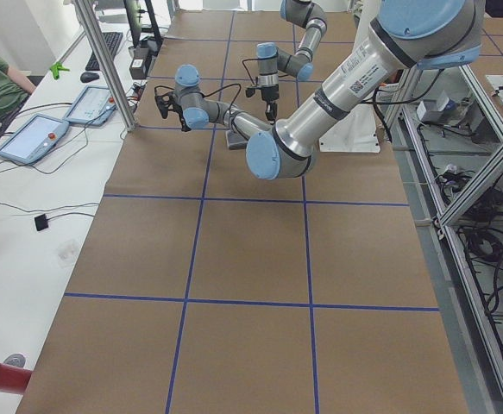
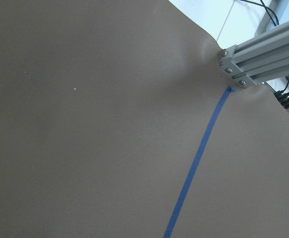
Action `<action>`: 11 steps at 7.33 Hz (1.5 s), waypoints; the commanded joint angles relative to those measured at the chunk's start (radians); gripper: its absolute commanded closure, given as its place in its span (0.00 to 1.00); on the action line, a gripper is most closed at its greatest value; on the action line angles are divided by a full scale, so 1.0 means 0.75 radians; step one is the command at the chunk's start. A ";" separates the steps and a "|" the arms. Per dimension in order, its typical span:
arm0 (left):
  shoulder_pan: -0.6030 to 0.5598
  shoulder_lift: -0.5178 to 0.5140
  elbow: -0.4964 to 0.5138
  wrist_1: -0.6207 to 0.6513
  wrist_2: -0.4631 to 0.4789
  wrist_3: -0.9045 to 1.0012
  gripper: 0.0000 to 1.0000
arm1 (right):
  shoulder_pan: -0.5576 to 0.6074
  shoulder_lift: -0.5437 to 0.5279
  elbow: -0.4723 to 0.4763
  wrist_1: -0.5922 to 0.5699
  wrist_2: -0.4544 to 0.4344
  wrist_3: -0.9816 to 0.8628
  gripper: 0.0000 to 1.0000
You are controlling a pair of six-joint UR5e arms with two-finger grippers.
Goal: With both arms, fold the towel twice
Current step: 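Drag the strip end with the right gripper toward the robot, rotating it, then release and raise the right gripper while the left gripper approaches the strip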
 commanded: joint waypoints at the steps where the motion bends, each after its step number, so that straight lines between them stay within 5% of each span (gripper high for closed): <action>1: -0.001 0.018 -0.001 -0.006 0.000 0.008 0.00 | -0.040 0.072 -0.048 0.004 -0.051 0.028 1.00; 2: -0.001 0.020 -0.001 -0.006 0.000 0.008 0.00 | -0.038 0.072 -0.048 0.010 -0.052 0.040 0.61; 3: 0.001 0.020 -0.001 -0.006 0.000 0.008 0.00 | -0.038 0.076 -0.042 0.014 -0.060 0.051 0.01; 6: -0.015 0.039 0.003 0.010 0.000 0.030 0.00 | 0.071 0.060 0.076 0.000 0.011 0.108 0.00; 8: -0.048 0.096 -0.003 0.008 -0.036 0.032 0.00 | 0.282 -0.074 0.178 0.002 0.305 0.092 0.00; 9: -0.074 0.143 -0.036 0.002 -0.142 0.037 0.00 | 0.360 -0.138 0.195 0.004 0.347 0.043 0.00; 11: -0.064 0.358 -0.303 0.004 -0.194 0.018 0.00 | 0.509 -0.236 0.185 0.000 0.349 -0.157 0.00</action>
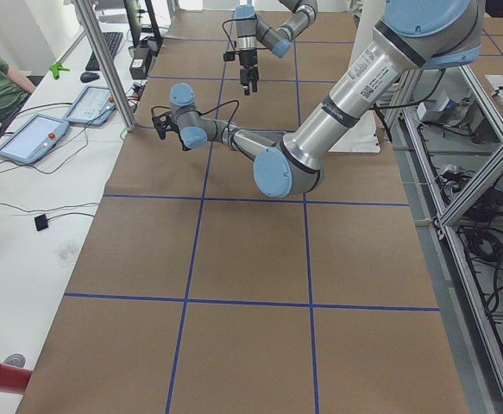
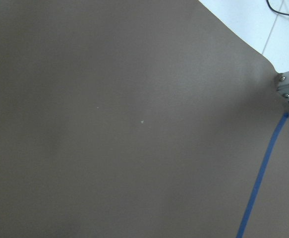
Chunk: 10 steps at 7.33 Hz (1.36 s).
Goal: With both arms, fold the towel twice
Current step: 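Release and raise the right gripper while the left gripper approaches the strip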
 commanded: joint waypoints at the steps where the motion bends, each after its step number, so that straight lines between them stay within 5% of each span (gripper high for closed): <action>1: 0.019 0.210 -0.313 -0.002 -0.031 -0.109 0.00 | 0.156 -0.099 -0.022 0.001 0.009 -0.234 0.00; 4: 0.217 0.478 -0.687 -0.002 0.034 -0.185 0.00 | 0.246 -0.103 -0.125 0.009 0.005 -0.411 0.00; 5: 0.349 0.564 -0.794 0.000 0.162 -0.266 0.00 | 0.259 -0.103 -0.129 0.009 0.005 -0.415 0.00; 10: 0.753 0.575 -0.828 0.057 0.494 -0.372 0.00 | 0.282 -0.095 -0.156 0.009 0.009 -0.407 0.00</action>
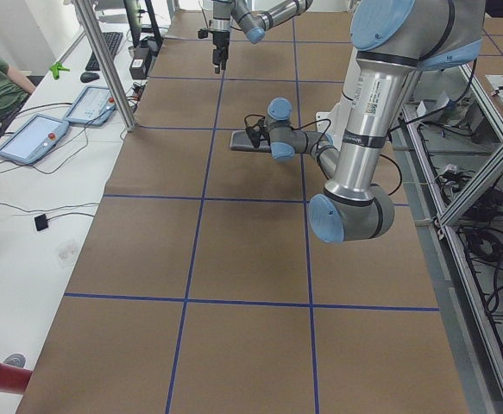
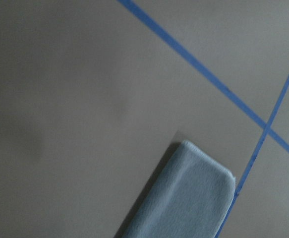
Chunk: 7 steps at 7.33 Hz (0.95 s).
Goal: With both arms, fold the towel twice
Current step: 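Release and raise the right gripper while the left gripper approaches the strip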
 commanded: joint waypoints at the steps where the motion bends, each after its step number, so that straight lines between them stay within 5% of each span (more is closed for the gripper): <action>1: 0.109 0.001 0.003 0.011 0.065 -0.003 0.00 | 0.001 0.002 -0.001 0.000 -0.002 0.003 0.00; 3: 0.124 -0.001 0.007 0.011 0.071 -0.003 0.12 | 0.001 0.002 -0.001 0.000 0.000 0.009 0.00; 7: 0.124 -0.009 0.011 0.011 0.071 -0.003 0.63 | 0.001 0.000 -0.001 0.000 0.000 0.011 0.00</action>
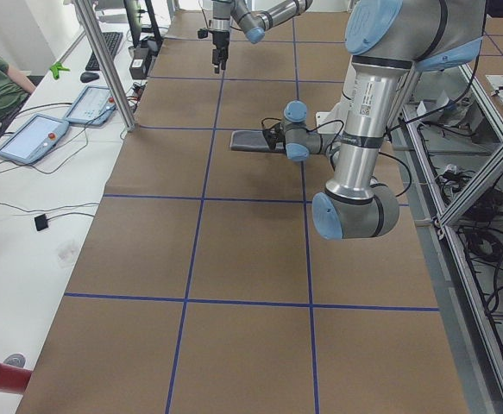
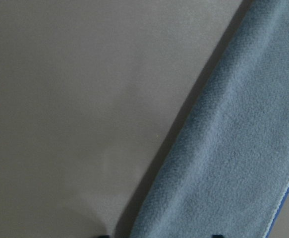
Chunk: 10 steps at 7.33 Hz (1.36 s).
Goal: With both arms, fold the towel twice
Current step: 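Grasp the strip's near end with the left gripper and lift it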
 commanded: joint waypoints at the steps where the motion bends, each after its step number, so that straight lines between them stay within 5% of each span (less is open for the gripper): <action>1: 0.000 -0.008 -0.003 0.002 -0.002 -0.004 0.87 | 0.000 -0.004 0.000 0.000 0.001 0.000 0.00; 2: 0.000 -0.010 -0.017 0.002 -0.012 -0.026 1.00 | 0.000 -0.006 0.000 0.000 -0.001 0.000 0.00; 6: -0.012 -0.181 -0.007 0.128 -0.010 -0.039 1.00 | 0.000 -0.023 0.000 0.002 -0.001 -0.004 0.00; 10: -0.240 -0.280 0.191 0.158 -0.016 -0.035 1.00 | -0.004 -0.029 -0.004 0.002 -0.003 -0.014 0.00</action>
